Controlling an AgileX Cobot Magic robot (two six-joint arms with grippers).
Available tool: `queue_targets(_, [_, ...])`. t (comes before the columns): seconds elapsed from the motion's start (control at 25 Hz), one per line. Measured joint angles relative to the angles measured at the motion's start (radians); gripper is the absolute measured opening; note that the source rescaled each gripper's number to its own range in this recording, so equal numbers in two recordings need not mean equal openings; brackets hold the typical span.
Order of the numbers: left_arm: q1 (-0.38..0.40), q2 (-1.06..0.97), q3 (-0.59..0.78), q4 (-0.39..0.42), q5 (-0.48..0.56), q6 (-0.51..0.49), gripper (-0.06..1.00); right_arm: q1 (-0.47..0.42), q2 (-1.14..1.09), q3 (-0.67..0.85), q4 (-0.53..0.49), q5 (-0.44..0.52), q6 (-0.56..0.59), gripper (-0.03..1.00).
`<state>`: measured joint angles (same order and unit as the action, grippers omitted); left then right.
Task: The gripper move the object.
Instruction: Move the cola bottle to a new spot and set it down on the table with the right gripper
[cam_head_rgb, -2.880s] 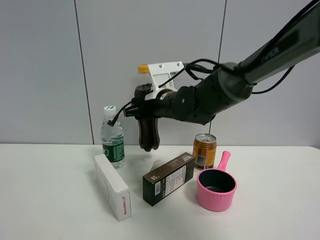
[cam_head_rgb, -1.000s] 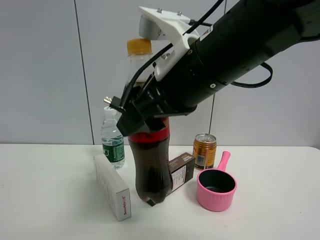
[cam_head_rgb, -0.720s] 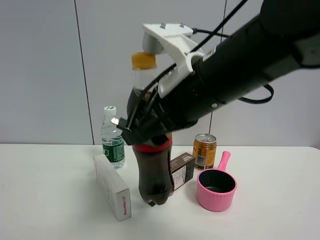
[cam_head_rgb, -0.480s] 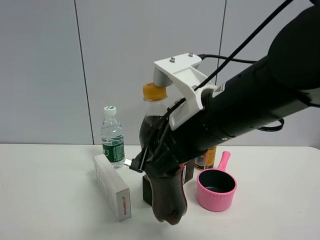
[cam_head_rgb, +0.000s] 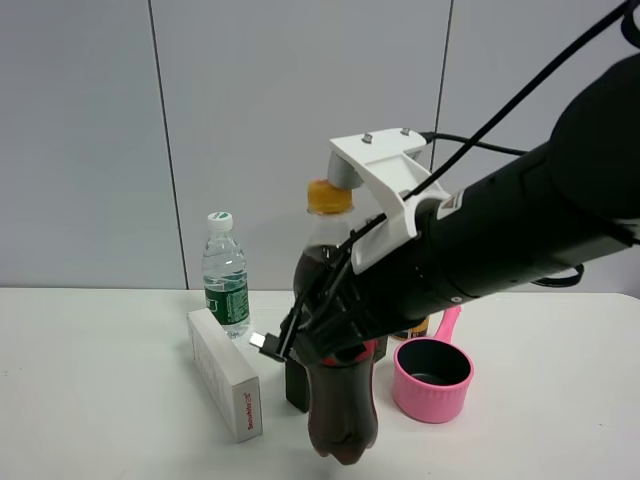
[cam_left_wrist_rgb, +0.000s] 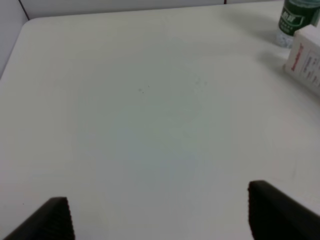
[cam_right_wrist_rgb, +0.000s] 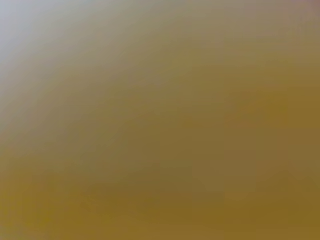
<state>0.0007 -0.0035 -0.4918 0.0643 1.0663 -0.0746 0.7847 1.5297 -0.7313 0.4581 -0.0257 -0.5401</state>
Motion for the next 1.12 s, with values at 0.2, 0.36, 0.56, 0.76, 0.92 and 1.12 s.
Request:
queue_targets(0.2, [0.0,0.0,0.0,0.0,0.0,0.0,1.0,0.0,0.0,0.02,-0.02,-0.008,0.0,0.0])
queue_targets(0.36, [0.0,0.0,0.0,0.0,0.0,0.0,1.0,0.0,0.0,0.02,-0.03,-0.045,0.0,0.0])
queue_targets(0.56, [0.0,0.0,0.0,0.0,0.0,0.0,1.0,0.0,0.0,0.02,-0.03,-0.054,0.038,0.0])
queue_targets(0.76, [0.0,0.0,0.0,0.0,0.0,0.0,1.0,0.0,0.011,0.032,-0.03,-0.077,0.069,0.0])
queue_targets(0.92, [0.0,0.0,0.0,0.0,0.0,0.0,1.0,0.006,0.037,0.065,-0.029,-0.147,0.081,0.0])
queue_targets(1.12, [0.0,0.0,0.0,0.0,0.0,0.0,1.0,0.011,0.038,0.066,-0.029,-0.185,0.084,0.0])
